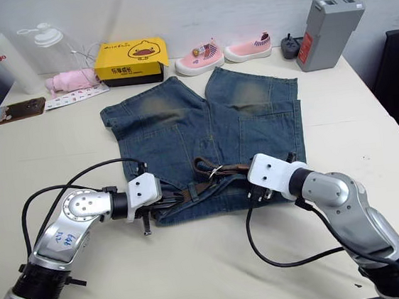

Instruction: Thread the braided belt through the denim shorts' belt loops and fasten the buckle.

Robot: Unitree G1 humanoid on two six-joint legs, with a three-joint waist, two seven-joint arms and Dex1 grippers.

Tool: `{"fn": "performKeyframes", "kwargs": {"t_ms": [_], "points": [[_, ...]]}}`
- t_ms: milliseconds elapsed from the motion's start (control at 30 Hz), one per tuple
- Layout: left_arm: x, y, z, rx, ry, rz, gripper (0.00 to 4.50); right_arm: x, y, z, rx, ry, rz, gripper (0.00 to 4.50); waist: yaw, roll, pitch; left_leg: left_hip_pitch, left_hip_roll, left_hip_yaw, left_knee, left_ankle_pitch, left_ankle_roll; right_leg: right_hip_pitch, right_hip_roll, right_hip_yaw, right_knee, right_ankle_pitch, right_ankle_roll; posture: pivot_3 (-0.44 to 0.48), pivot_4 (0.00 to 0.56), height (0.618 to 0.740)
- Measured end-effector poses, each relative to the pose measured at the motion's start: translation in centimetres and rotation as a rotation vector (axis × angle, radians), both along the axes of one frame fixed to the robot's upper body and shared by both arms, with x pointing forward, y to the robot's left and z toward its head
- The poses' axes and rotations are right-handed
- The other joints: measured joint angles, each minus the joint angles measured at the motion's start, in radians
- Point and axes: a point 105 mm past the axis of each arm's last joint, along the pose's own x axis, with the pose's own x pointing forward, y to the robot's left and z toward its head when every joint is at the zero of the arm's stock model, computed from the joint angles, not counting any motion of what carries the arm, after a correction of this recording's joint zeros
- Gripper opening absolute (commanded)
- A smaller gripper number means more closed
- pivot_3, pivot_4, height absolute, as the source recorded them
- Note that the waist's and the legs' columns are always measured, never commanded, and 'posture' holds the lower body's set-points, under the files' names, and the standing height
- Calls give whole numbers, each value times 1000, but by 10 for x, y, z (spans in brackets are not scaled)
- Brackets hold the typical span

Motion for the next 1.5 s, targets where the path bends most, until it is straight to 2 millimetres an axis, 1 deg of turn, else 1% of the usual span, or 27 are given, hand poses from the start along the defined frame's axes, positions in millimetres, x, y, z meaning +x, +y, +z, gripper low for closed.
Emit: {"fn": "performKeyframes", "kwargs": {"t_ms": [200, 267, 300, 333, 367, 400, 733, 933, 1000, 1033, 1133, 1200, 1267, 1333, 1367, 1400, 1433, 1500], "points": [[0, 0, 0, 3, -6, -1, 0, 0, -1, 0, -6, 1, -2, 1618, 0, 0, 0, 0, 0, 0, 0, 0, 0, 0, 0, 0, -1, 0, 0, 0, 150, 658], [0, 0, 0, 3, -7, -1, 0, 0, -1, 0, -6, 1, -1, 1091, 0, 0, 0, 0, 0, 0, 0, 0, 0, 0, 0, 0, -1, 0, 0, 0, 150, 658], [0, 0, 0, 3, -7, -1, 0, 0, -1, 0, -7, 2, 0, 905, 0, 0, 0, 0, 0, 0, 0, 0, 0, 0, 0, 0, -1, 0, 0, 0, 150, 658], [0, 0, 0, 4, -7, -1, 0, 0, 0, -1, -8, 4, 4, 541, 0, 0, 0, 0, 0, 0, 0, 0, 0, 0, 0, 0, -1, 0, 0, 0, 150, 658], [0, 0, 0, 4, -7, -1, 0, -1, 1, -1, -9, 6, 9, 71, 0, 0, 0, 0, 0, 0, 0, 0, 0, 0, 0, 0, -1, 0, 0, 0, 150, 658], [0, 0, 0, 4, -8, -1, 0, -1, 1, -1, -10, 4, 10, 14, 0, 0, 0, 0, 0, 0, 0, 0, 0, 0, 0, 0, -1, 0, 0, 0, 150, 658], [1, 0, 0, 6, -9, 0, 0, -1, 1, 0, -18, 7, 17, 14, -1, 0, 0, 0, 0, 0, 0, 0, 0, 0, 0, 0, -1, 0, 0, 0, 150, 658], [1, 0, 0, 6, -10, 0, 0, 5, -11, 12, -41, -28, -8, 14, 0, 0, 0, 0, 0, 0, 0, 0, 0, 0, 0, 0, -1, 0, 0, 0, 150, 658], [1, 0, 0, 6, -10, -1, 0, 9, -19, 21, -45, -52, -31, 14, 0, 0, 0, 0, 0, 0, 0, 0, 0, 0, 0, 0, -1, 0, 0, 0, 150, 658], [1, 0, 0, 6, -11, -1, 0, 11, -26, 31, -45, -76, -45, 14, 0, 0, 0, 0, 0, 0, 0, 0, 0, 0, 0, 0, -1, 0, 0, 0, 150, 658], [1, -1, 0, 7, -14, -7, 0, 13, -35, 31, -65, -83, -63, 14, 1, 0, 0, 0, 0, 1, 0, 0, 0, 0, 0, 0, -1, 0, 0, 0, 150, 658], [1, -1, 0, 7, -15, -9, 0, 12, -41, 26, -80, -71, -72, 14, 1, 0, 0, 0, 0, 1, 0, 0, 0, 0, 0, 0, -2, 0, 0, 0, 150, 658], [1, -1, 0, 10, -19, -11, 0, 11, -75, 1, -131, -9, -159, 14, 2, 0, 0, 0, 0, 4, 0, 0, 0, 0, 0, 0, -2, 0, 0, 0, 150, 658], [1, -1, 0, 19, -26, -13, 0, 5, -92, -12, -174, 15, -189, 14, 2, 1, 0, 1, 0, 7, -1, 0, 0, 0, 0, 0, -1, 0, 0, 0, 150, 658], [1, -1, 0, 21, -27, -15, 0, 3, -97, -15, -181, 19, -199, 14, 2, 1, 0, 1, 0, 7, -1, 0, 0, 0, 0, 0, -2, 0, 0, 0, 150, 658], [1, -2, 0, 21, -30, -17, 0, -2, -107, -18, -198, 31, -223, 14, 3, 1, 0, 1, 1, 8, -1, 0, 0, 0, 0, 0, -2, 0, 0, 0, 150, 658], [1, -2, 0, 21, -31, -19, 0, -6, -112, -21, -215, 34, -231, 14, 4, 1, 0, 1, 1, 8, -1, 0, 0, 1, -1, 0, -2, 0, 0, 0, 150, 658], [1, 0, 0, 28, -33, -16, 0, -6, -132, -23, -263, 37, -307, 14, 3, 1, 0, 1, 1, 7, 0, 0, 0, 1, -1, 1, -2, 0, 0, 0, 150, 658]]}}
